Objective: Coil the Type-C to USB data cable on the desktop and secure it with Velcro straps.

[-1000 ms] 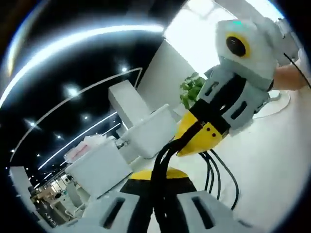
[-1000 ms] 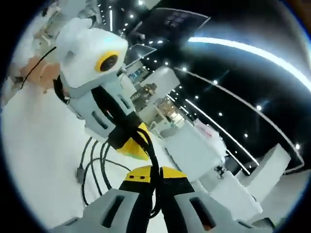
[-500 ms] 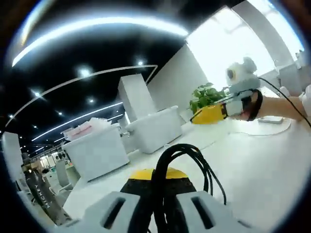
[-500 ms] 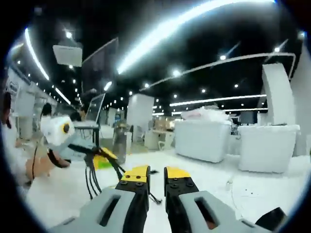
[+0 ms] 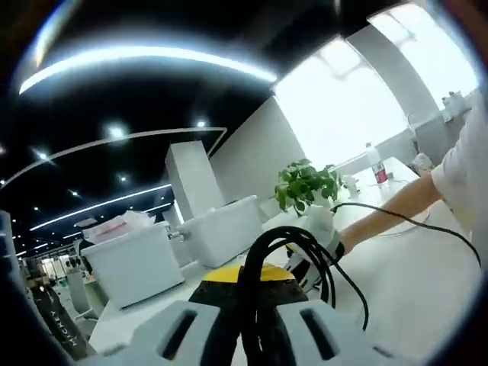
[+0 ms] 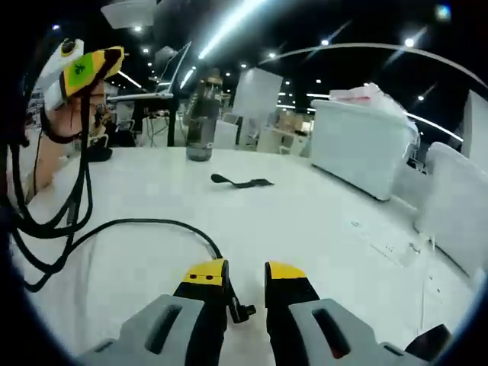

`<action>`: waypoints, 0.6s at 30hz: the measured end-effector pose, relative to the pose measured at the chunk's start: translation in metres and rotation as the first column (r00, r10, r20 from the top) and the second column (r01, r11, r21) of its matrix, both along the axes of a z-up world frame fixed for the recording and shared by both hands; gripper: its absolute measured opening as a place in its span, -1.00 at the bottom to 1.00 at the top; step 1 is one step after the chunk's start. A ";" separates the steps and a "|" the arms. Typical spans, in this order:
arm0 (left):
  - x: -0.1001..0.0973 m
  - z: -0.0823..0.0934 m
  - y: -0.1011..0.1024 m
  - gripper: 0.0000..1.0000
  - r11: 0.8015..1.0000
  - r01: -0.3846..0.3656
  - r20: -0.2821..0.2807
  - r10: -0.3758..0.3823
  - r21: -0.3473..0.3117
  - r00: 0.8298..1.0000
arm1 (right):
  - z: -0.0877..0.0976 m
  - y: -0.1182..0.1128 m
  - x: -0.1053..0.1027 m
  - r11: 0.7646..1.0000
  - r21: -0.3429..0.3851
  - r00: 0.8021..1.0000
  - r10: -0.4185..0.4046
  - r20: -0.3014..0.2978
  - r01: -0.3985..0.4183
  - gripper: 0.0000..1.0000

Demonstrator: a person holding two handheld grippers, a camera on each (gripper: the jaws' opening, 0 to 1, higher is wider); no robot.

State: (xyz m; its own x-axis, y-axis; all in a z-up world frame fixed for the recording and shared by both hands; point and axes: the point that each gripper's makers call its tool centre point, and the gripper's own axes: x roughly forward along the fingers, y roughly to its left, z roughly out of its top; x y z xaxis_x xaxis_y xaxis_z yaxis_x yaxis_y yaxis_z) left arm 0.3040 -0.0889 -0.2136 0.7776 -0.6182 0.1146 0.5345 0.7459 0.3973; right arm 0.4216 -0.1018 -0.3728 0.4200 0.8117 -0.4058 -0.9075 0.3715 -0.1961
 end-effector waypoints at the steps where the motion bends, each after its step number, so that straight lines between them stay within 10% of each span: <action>1: -0.001 0.001 0.000 -0.89 1.000 0.002 0.008 -0.002 0.006 1.000 | -0.001 0.004 -0.001 1.000 0.000 1.000 0.008 -0.005 -0.008 -0.63; 8: -0.008 0.008 -0.002 -0.89 1.000 0.013 0.043 -0.014 0.027 0.999 | 0.002 0.016 -0.021 0.996 0.008 0.993 0.090 -0.072 -0.089 -0.63; 18: -0.020 0.023 -0.009 -0.88 0.997 0.072 0.074 -0.071 -0.008 0.995 | -0.008 0.004 -0.013 0.990 -0.118 0.997 0.071 -0.012 -0.072 -0.94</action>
State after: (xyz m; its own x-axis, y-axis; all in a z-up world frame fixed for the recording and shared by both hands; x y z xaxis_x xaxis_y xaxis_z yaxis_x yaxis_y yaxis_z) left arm 0.2836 -0.0983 -0.1911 0.7206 -0.6704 0.1770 0.5561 0.7112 0.4301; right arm 0.4090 -0.0976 -0.3810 0.3591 0.7856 -0.5040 -0.9326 0.2803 -0.2275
